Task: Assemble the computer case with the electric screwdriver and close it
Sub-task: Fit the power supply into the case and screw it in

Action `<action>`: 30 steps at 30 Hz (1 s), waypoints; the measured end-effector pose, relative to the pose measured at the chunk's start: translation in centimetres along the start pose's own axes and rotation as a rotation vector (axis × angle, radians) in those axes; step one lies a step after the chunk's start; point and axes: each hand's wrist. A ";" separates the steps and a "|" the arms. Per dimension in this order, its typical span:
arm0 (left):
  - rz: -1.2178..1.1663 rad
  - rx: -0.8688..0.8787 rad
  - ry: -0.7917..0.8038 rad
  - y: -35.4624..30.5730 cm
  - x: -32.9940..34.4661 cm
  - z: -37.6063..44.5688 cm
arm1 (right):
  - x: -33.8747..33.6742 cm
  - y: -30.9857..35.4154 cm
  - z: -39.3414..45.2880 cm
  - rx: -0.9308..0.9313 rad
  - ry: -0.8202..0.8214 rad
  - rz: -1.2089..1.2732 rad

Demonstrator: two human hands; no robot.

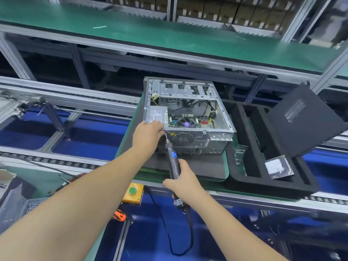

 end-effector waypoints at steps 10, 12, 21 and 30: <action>-0.013 0.007 -0.024 0.0 0.6 0.0 | -0.1 0.2 0.0 -0.001 -0.002 0.015; -0.004 0.009 -0.019 -0.1 0.5 0.0 | -0.1 0.2 -0.1 0.001 -0.002 0.018; 0.023 -0.010 0.004 -0.7 0.1 -0.3 | -0.2 0.3 0.0 0.010 0.000 0.030; 0.041 -0.017 0.027 -0.9 -0.1 -0.4 | 0.0 0.4 0.0 0.016 0.011 0.070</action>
Point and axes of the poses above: each hand's wrist, its own z-axis towards the middle knuckle, its own x-axis out of the palm, y = z × x, and after that the axes turned 3 degrees about z, right-handed
